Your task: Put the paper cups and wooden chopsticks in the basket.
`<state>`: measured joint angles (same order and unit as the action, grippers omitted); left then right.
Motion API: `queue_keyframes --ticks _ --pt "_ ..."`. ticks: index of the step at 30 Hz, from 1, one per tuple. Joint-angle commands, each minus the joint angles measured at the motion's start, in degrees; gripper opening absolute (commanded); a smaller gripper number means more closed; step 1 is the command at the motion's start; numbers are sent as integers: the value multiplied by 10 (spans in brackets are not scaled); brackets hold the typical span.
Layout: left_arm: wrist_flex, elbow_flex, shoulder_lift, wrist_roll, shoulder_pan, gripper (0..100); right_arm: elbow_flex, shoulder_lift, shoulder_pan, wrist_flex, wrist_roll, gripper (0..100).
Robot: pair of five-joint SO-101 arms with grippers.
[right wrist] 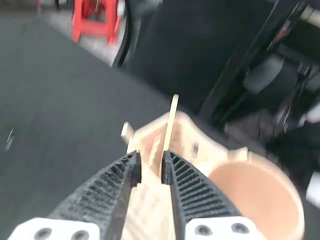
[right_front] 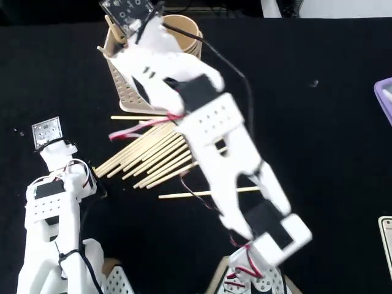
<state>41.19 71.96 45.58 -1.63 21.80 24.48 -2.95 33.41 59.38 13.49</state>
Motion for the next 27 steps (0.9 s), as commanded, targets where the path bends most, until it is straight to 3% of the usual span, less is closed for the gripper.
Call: queue_keyframes --ticks 1,7,13,19,27 --pt "-7 -3 14 -4 1 170 28 83 -17 171 1 78" --pt "-7 -3 14 -4 1 170 -12 152 -7 307 4 79" --pt "-7 -3 14 -4 1 170 -172 240 4 334 70 97" --pt "-7 -4 14 -4 1 170 -487 301 22 202 151 251" --pt "-7 -5 14 -4 1 170 -787 278 81 -57 231 256"
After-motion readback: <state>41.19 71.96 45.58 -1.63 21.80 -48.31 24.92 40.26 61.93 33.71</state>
